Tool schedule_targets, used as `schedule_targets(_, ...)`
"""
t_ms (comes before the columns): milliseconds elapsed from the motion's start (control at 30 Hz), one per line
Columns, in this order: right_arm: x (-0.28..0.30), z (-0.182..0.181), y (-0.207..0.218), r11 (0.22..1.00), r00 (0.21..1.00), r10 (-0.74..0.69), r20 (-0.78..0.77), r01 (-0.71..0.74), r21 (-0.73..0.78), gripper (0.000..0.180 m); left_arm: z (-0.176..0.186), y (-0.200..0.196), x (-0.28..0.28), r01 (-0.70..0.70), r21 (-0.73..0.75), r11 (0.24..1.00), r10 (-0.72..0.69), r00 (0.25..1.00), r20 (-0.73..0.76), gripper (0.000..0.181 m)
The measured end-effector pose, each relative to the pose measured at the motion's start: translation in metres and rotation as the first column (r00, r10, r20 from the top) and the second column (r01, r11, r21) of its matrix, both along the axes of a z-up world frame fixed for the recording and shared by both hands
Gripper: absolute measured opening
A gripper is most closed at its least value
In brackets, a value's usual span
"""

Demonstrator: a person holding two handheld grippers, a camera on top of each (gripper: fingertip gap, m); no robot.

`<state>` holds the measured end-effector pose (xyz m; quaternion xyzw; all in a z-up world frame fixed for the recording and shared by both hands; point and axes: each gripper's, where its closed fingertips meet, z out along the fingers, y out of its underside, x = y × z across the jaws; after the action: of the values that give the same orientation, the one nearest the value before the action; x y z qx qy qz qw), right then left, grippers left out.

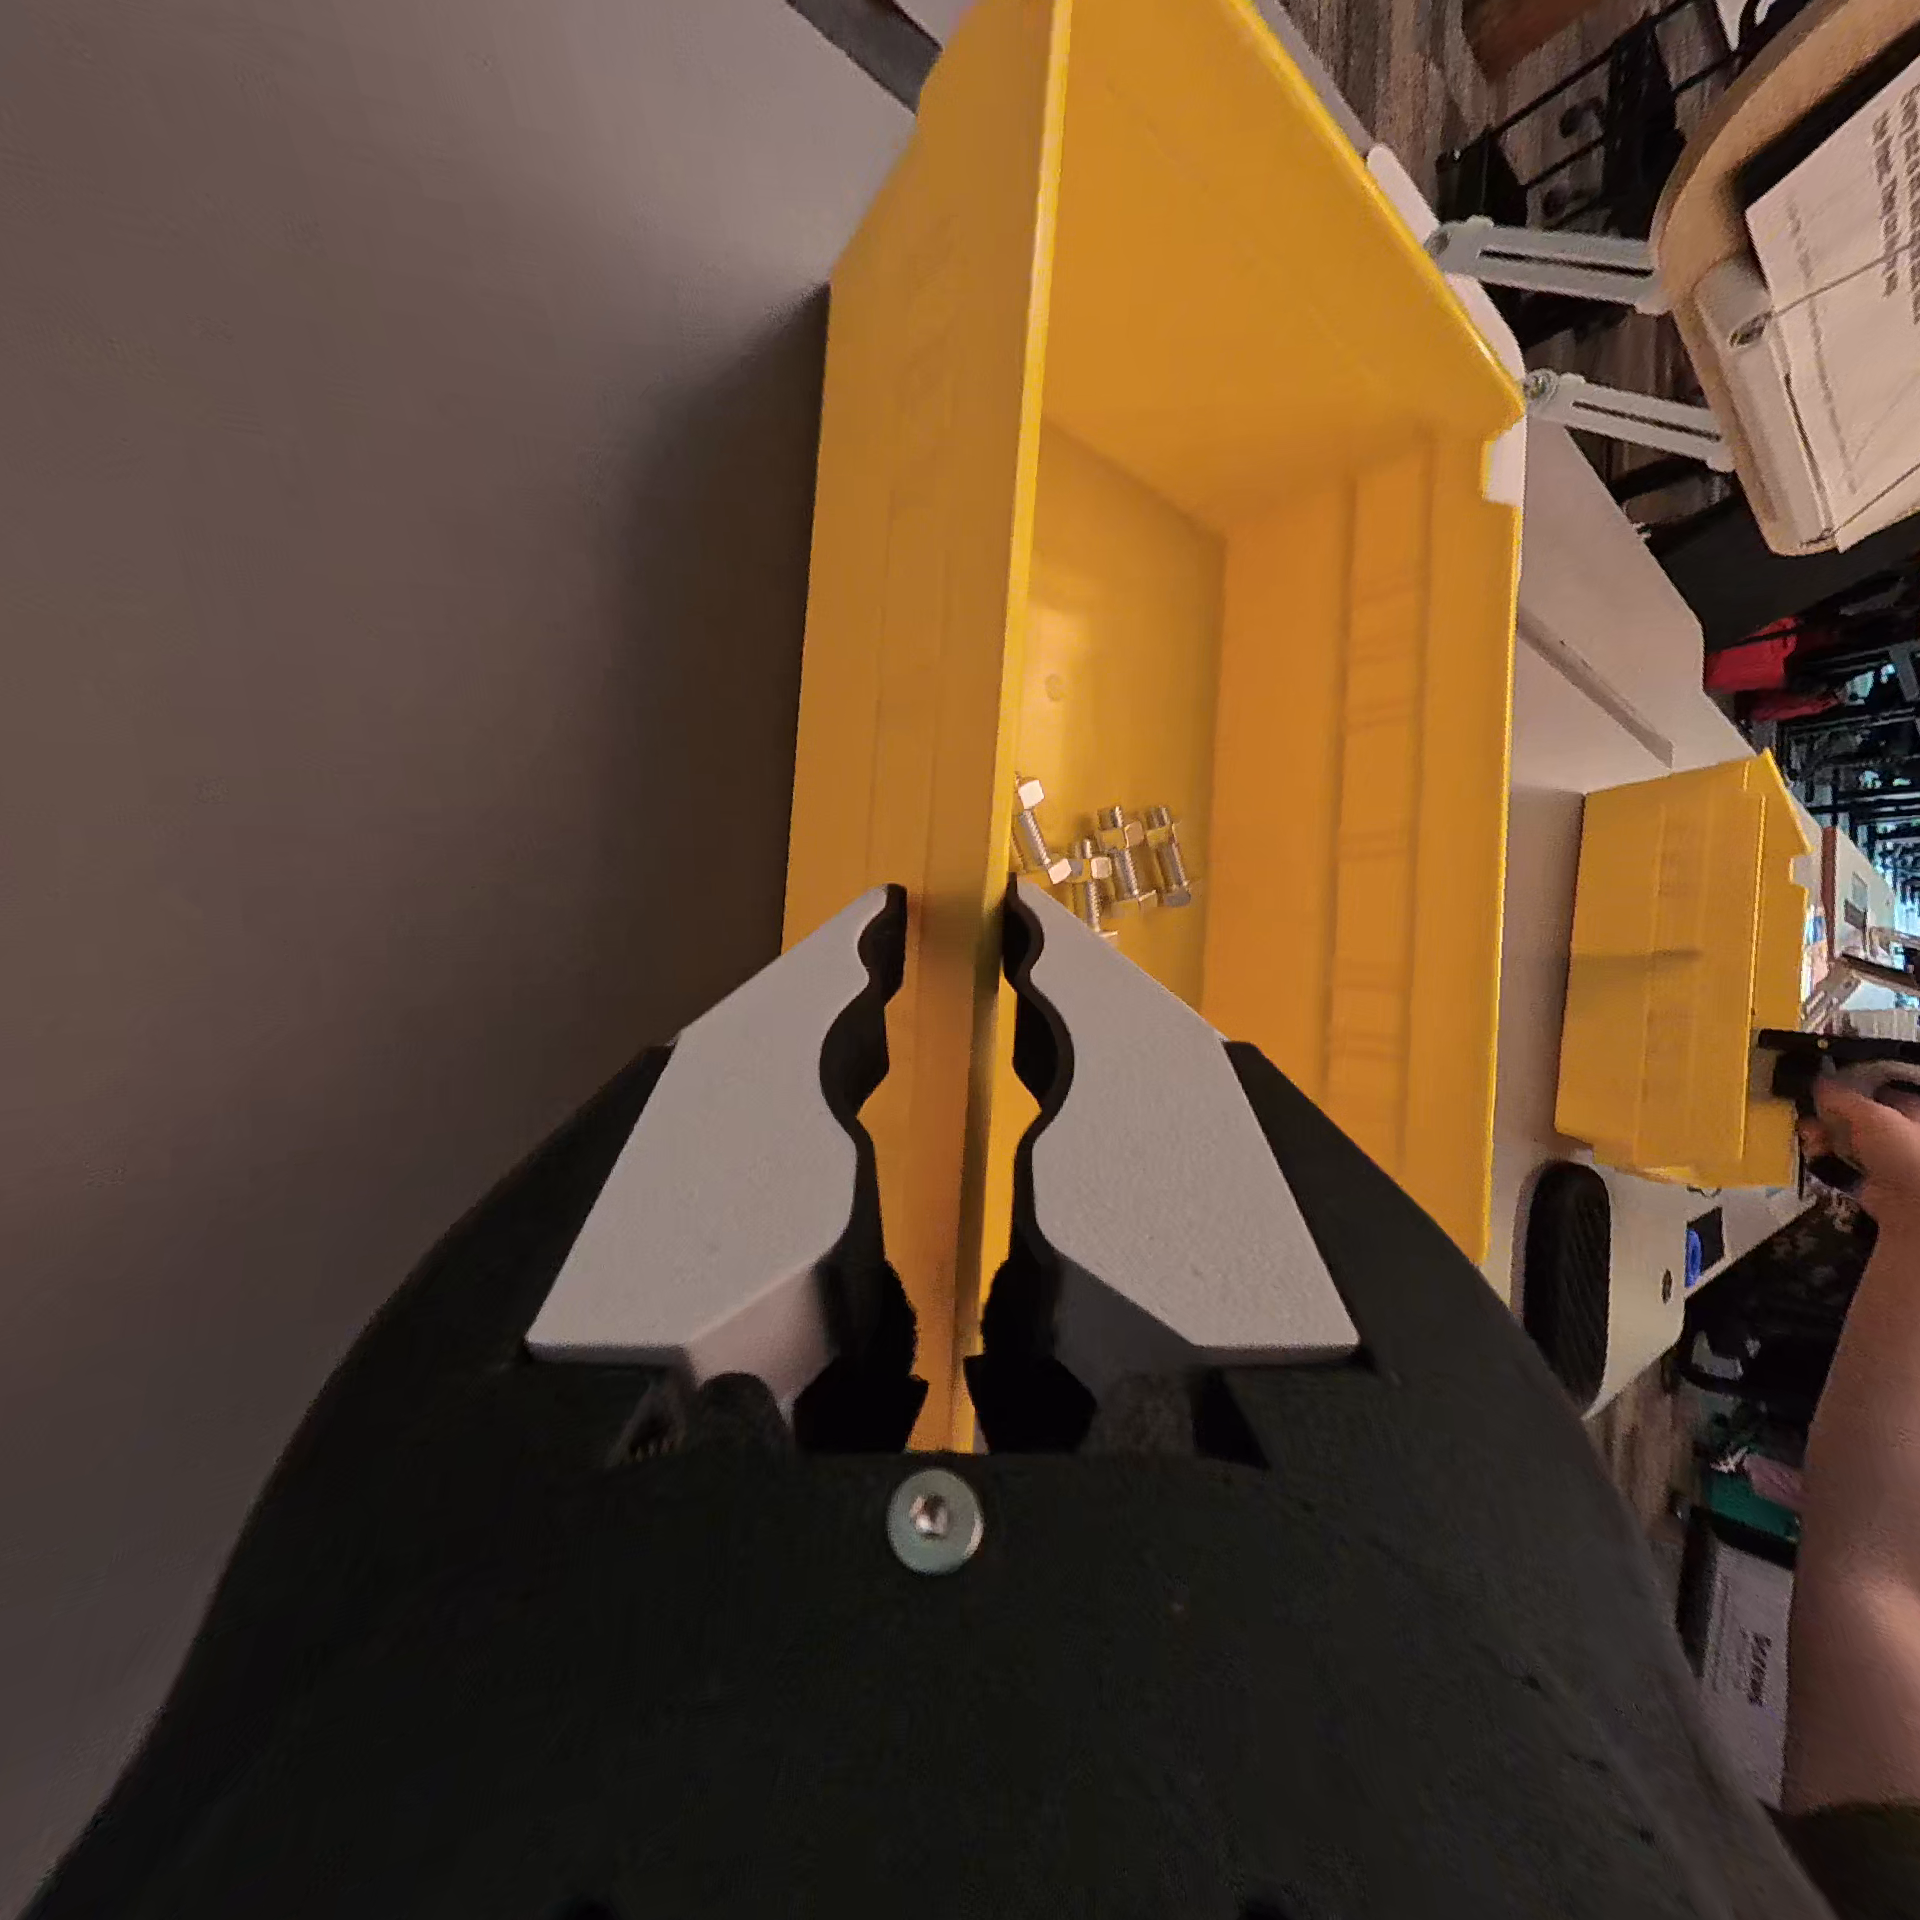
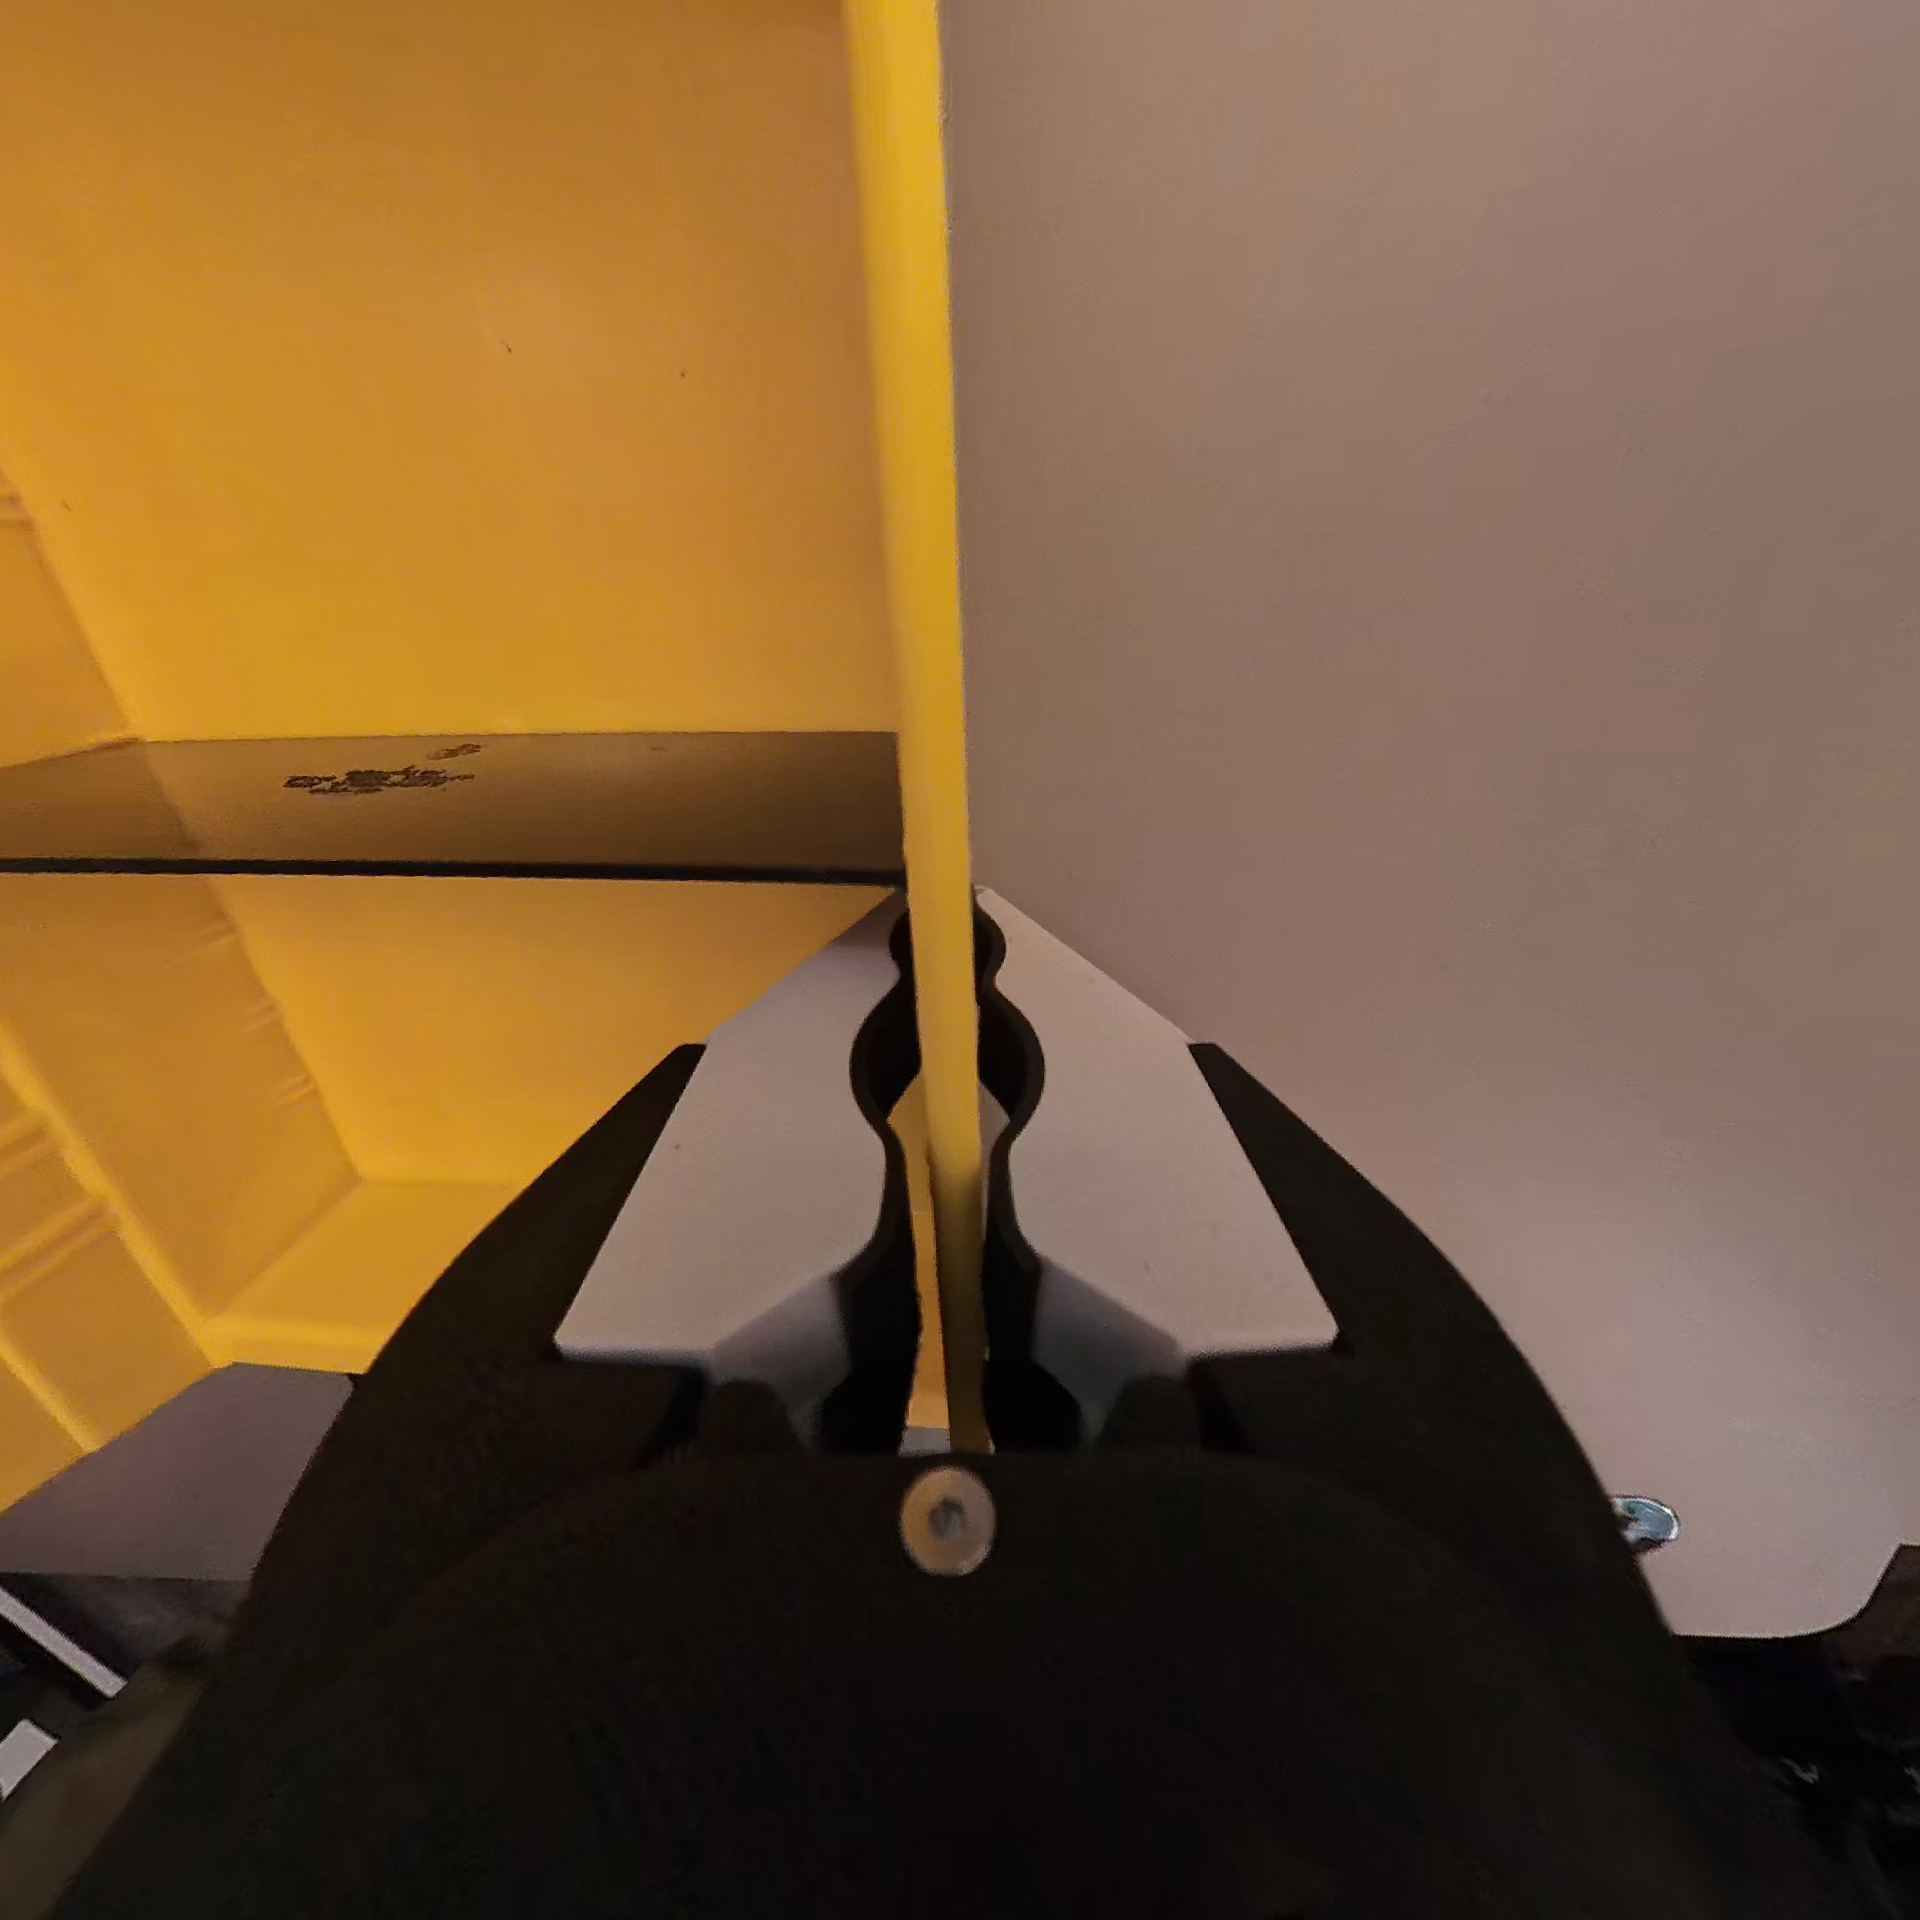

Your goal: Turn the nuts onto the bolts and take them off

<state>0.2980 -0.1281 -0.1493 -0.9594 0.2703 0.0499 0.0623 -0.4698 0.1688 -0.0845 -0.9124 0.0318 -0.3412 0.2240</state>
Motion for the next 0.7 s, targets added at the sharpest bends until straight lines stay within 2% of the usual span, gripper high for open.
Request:
schedule_targets(333, -0.003, 0.0, 0.014, 1.0, 1.0, 0.02, 0.003, -0.02, -0.003, 0.003, 0.002, 0.018, 0.002, -0.074, 0.04, 0.996, 0.072, 0.996, 0.054, 0.016)
schedule_targets(700, 0.001, 0.0, 0.016, 0.987, 0.987, 0.159, -0.017, -0.159, -0.033, 0.002, 0.003, 0.011, -0.008, -0.124, 0.039, 0.991, 0.122, 0.991, 0.058, 0.016)
